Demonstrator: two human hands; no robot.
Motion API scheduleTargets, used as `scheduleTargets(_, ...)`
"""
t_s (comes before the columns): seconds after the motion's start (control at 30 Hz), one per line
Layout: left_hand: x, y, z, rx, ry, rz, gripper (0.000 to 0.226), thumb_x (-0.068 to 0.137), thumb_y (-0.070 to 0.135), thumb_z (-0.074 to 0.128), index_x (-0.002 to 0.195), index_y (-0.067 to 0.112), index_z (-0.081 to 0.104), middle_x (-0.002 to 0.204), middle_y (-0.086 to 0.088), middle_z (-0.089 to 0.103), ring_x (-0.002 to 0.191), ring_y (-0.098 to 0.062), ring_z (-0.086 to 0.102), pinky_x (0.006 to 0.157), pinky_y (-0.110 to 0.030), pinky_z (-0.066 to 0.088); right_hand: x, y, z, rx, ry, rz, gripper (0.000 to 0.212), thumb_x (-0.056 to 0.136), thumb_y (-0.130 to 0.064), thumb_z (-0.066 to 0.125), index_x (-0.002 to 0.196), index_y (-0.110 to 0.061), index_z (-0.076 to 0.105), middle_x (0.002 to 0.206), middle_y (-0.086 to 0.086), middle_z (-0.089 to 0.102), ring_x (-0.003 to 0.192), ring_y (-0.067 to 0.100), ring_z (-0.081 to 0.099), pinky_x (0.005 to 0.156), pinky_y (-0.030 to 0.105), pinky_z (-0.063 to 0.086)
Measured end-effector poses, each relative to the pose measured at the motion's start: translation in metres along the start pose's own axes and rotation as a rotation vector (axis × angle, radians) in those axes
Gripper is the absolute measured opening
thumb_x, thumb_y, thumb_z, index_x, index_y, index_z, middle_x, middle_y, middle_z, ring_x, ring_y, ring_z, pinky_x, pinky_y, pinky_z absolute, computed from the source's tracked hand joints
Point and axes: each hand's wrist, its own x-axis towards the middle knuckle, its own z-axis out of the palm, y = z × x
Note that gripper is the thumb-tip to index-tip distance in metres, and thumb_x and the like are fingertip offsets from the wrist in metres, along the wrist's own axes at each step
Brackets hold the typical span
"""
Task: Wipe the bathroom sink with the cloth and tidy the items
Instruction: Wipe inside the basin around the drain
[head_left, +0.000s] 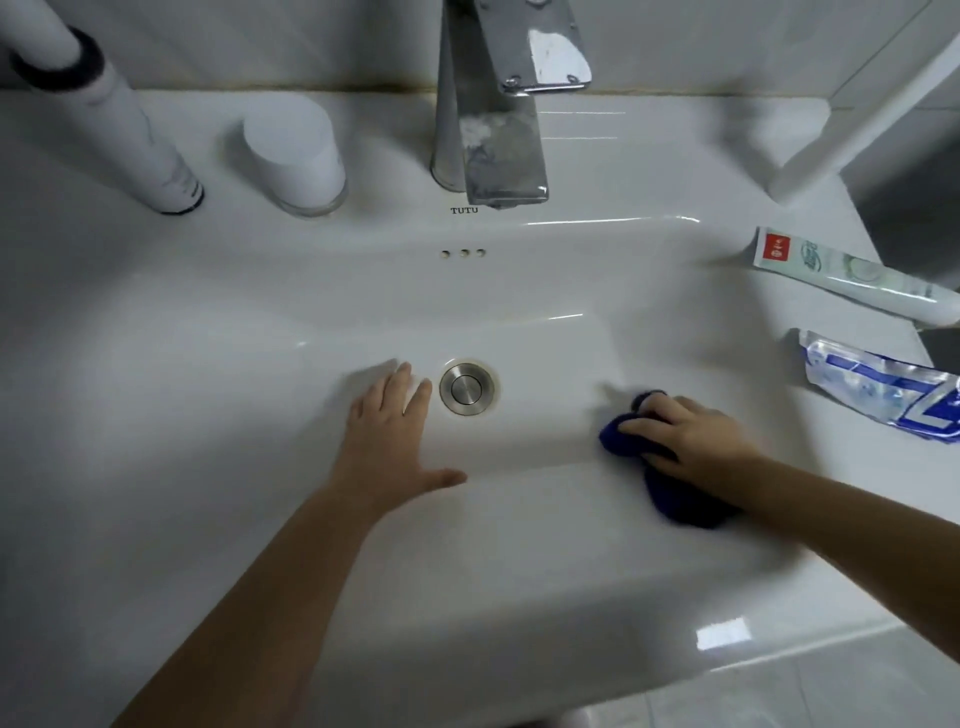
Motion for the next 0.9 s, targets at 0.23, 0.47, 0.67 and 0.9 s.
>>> scheduleTargets(0.23,-0.087,-0.039,-0.028,0.110,0.163,-0.006,0.084,0.082,0.072,0.026,0.114,0.003,0.062,0.125,-0.020,0.057,0.113,-0.037,0.053,0.089,-0.046,0.044,0.056,-0.079,0.025,0.310,0.046,0.128,0.048,0.080,-0.028,0.067,0.123,-0.011,0.053,0.113,0.015,0.049,0.094,0.033,0.051,0.076,0.033,0.042)
scheduleTargets(0.47,-0.158,-0.066,-0.012,0.083,0.264,-0.357,0.080,0.090,0.062,0.018,0.117,0.000,0.060,0.130,-0.026,0.050,0.123,-0.040,0.040,0.097,-0.050,0.035,0.057,-0.051,0.025,0.236,0.221,0.426,0.046,0.086,-0.020,0.058,0.129,-0.010,0.048,0.123,0.021,0.045,0.111,0.041,0.042,0.081,0.046,0.044)
scheduleTargets(0.67,-0.135,-0.082,-0.014,0.184,0.377,-0.356,0.066,0.082,0.048,0.039,0.122,-0.002,0.055,0.137,-0.027,0.043,0.126,-0.040,0.037,0.098,-0.049,0.035,0.143,-0.099,0.032,0.337,0.409,0.384,0.041,0.084,-0.023,0.062,0.121,-0.005,0.053,0.114,0.024,0.049,0.096,0.042,0.048,0.071,0.045,0.045)
scheduleTargets(0.9,-0.136,-0.086,-0.014,0.110,0.541,-0.527,0.071,0.080,0.047,0.043,0.128,-0.005,0.048,0.142,-0.027,0.035,0.132,-0.039,0.030,0.105,-0.048,0.028,0.117,-0.095,0.045,0.269,0.397,0.146,0.041,0.083,-0.027,0.056,0.117,-0.004,0.056,0.103,0.023,0.054,0.083,0.041,0.055,0.067,0.044,0.049)
